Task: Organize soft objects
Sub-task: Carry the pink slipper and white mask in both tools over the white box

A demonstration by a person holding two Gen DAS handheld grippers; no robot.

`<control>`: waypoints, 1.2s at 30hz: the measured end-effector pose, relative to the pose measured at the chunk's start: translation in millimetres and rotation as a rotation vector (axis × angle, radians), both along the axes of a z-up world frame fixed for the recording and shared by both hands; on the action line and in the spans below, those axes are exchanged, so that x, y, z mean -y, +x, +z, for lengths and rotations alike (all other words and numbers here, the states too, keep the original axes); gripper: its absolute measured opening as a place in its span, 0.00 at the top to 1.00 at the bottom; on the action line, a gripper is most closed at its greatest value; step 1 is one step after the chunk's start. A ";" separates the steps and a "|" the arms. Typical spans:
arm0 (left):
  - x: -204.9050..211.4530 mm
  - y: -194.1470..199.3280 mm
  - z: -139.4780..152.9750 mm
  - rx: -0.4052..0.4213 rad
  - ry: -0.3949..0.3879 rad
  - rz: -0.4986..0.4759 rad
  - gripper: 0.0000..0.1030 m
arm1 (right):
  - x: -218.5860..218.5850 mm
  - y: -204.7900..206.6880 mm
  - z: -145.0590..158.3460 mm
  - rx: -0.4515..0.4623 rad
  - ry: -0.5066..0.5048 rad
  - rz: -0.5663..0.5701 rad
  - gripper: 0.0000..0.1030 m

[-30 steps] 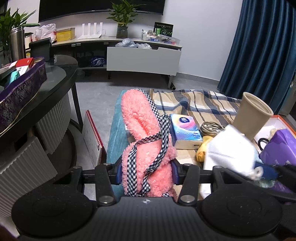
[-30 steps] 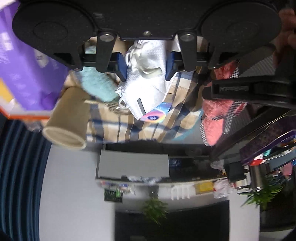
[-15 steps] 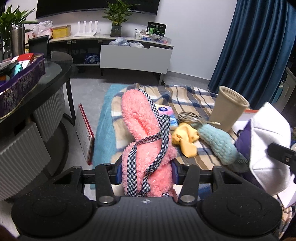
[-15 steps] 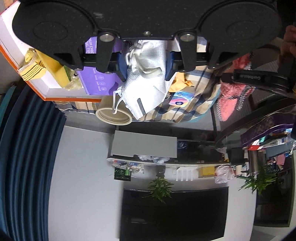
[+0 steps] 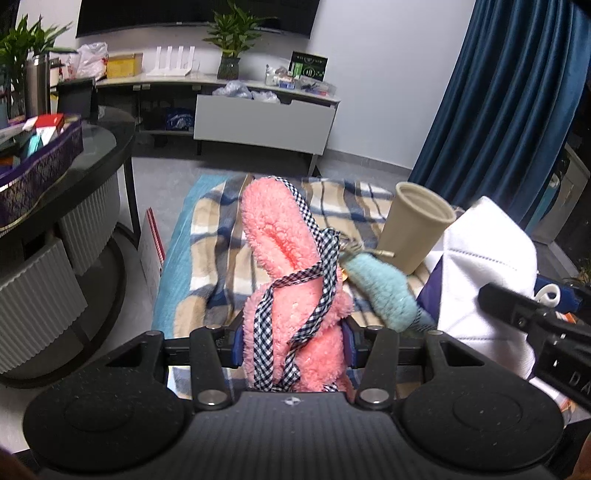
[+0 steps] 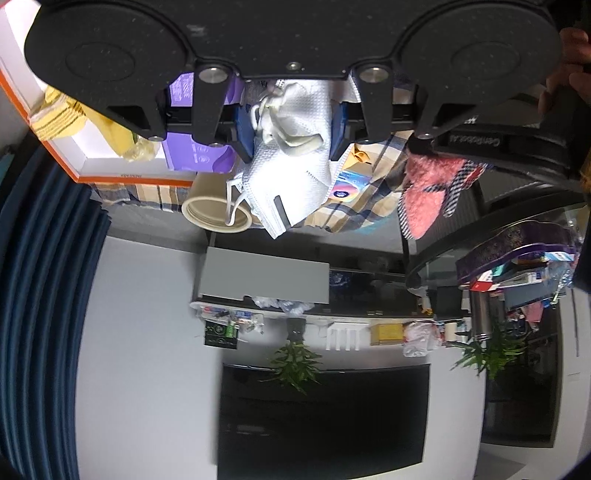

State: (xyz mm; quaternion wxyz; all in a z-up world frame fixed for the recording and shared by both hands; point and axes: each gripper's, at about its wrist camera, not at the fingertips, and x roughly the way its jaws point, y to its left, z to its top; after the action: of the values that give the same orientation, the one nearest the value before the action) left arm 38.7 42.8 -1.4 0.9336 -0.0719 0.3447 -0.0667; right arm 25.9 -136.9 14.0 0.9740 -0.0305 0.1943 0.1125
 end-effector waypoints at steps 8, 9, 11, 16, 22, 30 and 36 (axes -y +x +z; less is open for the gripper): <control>21.6 2.4 4.3 -0.009 0.018 0.009 0.53 | 22.6 -4.1 9.1 0.025 0.022 0.037 0.50; 24.5 2.7 5.1 -0.010 0.022 0.008 0.53 | 26.6 -4.2 9.9 0.026 0.030 0.038 0.50; 30.4 3.3 7.6 -0.009 0.022 0.002 0.53 | 33.8 -5.2 11.6 0.032 0.041 0.041 0.50; 45.1 3.3 15.2 0.002 0.027 -0.020 0.53 | 46.6 -6.3 19.3 0.061 0.050 0.053 0.50; 58.3 5.0 23.8 0.017 0.034 -0.035 0.53 | 61.9 -4.7 26.4 0.081 0.073 0.050 0.50; 78.6 6.7 31.5 0.036 0.038 -0.062 0.53 | 79.0 -5.6 29.0 0.096 0.087 0.026 0.50; 91.0 5.8 34.6 0.047 0.043 -0.092 0.53 | 91.5 -6.6 30.7 0.104 0.096 -0.002 0.49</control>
State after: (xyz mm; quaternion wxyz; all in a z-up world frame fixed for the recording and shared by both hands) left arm 44.5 -48.2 33.2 0.9387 -0.0342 0.3268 -0.1038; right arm 19.3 -228.3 44.7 0.9832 0.0108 0.1380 0.1189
